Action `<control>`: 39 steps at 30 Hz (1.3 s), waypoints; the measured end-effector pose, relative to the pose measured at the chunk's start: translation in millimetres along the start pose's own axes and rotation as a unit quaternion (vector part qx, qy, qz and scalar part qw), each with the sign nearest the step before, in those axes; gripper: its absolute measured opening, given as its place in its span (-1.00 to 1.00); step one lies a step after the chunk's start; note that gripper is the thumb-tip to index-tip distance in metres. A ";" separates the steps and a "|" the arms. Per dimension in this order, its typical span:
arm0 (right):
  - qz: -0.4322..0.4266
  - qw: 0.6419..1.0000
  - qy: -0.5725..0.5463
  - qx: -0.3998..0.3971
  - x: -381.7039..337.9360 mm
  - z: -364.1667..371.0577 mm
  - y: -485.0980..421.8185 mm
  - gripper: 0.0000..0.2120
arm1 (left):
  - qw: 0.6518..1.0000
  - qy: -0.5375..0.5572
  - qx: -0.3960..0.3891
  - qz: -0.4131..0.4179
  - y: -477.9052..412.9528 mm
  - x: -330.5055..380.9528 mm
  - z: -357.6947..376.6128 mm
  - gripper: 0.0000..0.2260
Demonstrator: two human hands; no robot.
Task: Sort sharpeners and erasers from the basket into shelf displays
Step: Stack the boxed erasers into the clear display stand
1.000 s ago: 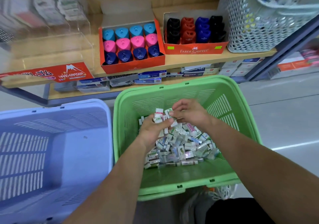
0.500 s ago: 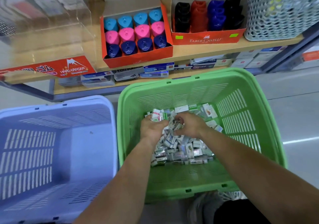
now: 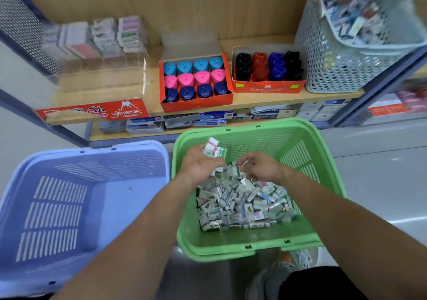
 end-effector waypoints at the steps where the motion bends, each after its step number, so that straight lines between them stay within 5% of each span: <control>1: -0.002 1.000 -0.021 -0.016 -10.5 -0.1 15.0 -0.82 | 1.000 -0.016 -0.008 0.020 6.3 11.1 -11.6 -0.63; 3: -0.016 0.996 -0.071 -0.041 -31.9 2.3 44.6 -0.68 | 0.998 -0.038 -0.004 0.050 23.3 31.2 -39.2 -0.83; 6: -0.047 0.985 -0.152 -0.067 -67.2 10.7 84.7 -0.57 | 0.996 -0.041 0.028 0.077 50.3 48.8 -86.5 -0.85; 11: -0.125 0.960 -0.239 -0.078 -132.9 36.5 142.8 -0.62 | 0.992 -0.017 0.061 0.111 101.3 67.7 -153.6 -0.84; 17: -0.202 0.956 -0.212 -0.026 -201.3 76.3 181.6 -0.79 | 0.987 -0.015 0.089 0.131 144.8 75.1 -232.5 -0.72; 28: -0.209 0.943 -0.242 -0.092 -292.0 148.1 151.3 -0.76 | 0.970 -0.040 0.200 0.134 160.4 55.5 -363.8 -0.84; 39: -0.188 0.971 -0.140 0.050 -406.7 188.8 29.6 -0.80 | 0.957 -0.015 0.264 0.118 117.3 16.6 -435.5 -0.85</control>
Point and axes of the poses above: each hand's wrist, its own y-axis away from the middle knuckle, its own z-axis out of the palm, x = y × z, the point moved 7 cm from there along -y, towards the middle knuckle, and after that the axes turned 14 degrees about z, right-handed, at the moved point
